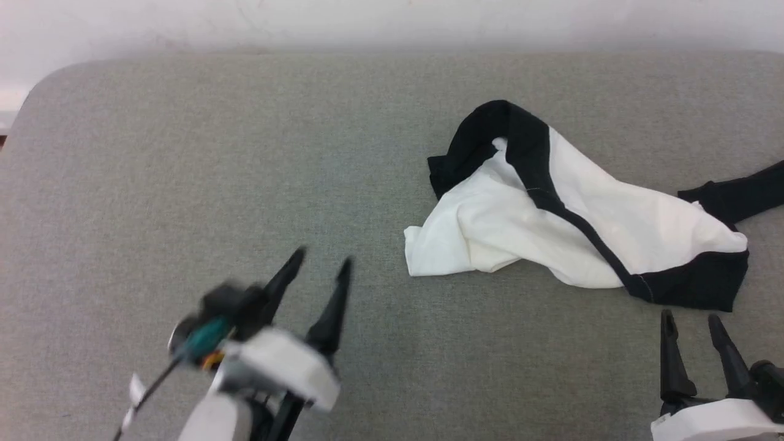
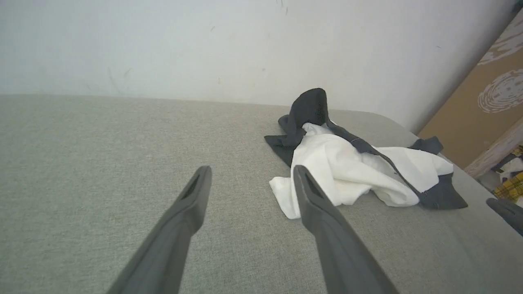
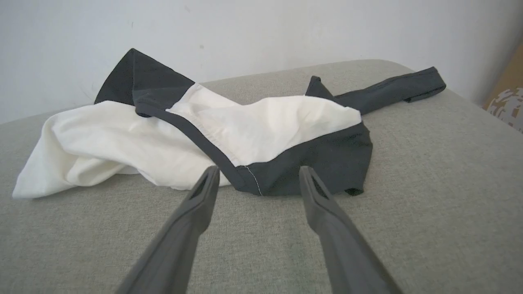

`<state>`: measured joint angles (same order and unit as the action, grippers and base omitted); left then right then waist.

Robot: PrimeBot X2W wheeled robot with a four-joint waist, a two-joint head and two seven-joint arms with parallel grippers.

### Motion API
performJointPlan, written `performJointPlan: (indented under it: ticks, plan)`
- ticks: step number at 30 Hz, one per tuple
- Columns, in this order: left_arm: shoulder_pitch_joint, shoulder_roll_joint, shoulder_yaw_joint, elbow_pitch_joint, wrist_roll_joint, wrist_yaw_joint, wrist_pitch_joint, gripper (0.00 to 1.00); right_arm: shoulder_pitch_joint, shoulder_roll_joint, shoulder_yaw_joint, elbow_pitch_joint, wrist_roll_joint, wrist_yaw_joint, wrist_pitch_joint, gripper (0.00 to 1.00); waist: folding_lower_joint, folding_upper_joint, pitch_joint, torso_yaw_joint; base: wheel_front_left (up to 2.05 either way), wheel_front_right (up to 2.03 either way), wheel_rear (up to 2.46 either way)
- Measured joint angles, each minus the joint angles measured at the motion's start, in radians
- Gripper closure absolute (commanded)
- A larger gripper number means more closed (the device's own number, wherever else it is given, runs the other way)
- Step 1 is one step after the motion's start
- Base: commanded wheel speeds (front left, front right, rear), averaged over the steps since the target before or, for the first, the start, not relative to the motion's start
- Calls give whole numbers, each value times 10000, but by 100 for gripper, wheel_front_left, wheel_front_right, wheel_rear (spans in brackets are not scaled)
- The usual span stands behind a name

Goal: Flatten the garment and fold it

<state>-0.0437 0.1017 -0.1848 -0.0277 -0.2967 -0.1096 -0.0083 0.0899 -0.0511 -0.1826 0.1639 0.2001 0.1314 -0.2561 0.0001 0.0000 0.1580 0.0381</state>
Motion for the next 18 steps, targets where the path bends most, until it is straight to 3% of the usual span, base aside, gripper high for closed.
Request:
performJointPlan:
  ticks: [4, 9, 18]
  plan:
    - [-1380, 299, -1152, -671, -301, -128, 2044, 0, 1, 2, -21, 100, -25, 0, 0, 0, 0, 0, 77, 146, 0, 0, 0]
    - [-3268, 370, -2512, -326, -796, -142, 4222, 0, -9, 4, 94, 245, -27, 0, 4, 0, 0, 0, 192, 380, 0, 0, 0]
    - [-4900, -98, -3939, 2136, -826, -144, 5511, 0, -114, 4, 316, 510, -27, 0, 8, 0, 1, 1, 551, 375, 0, 0, 0]
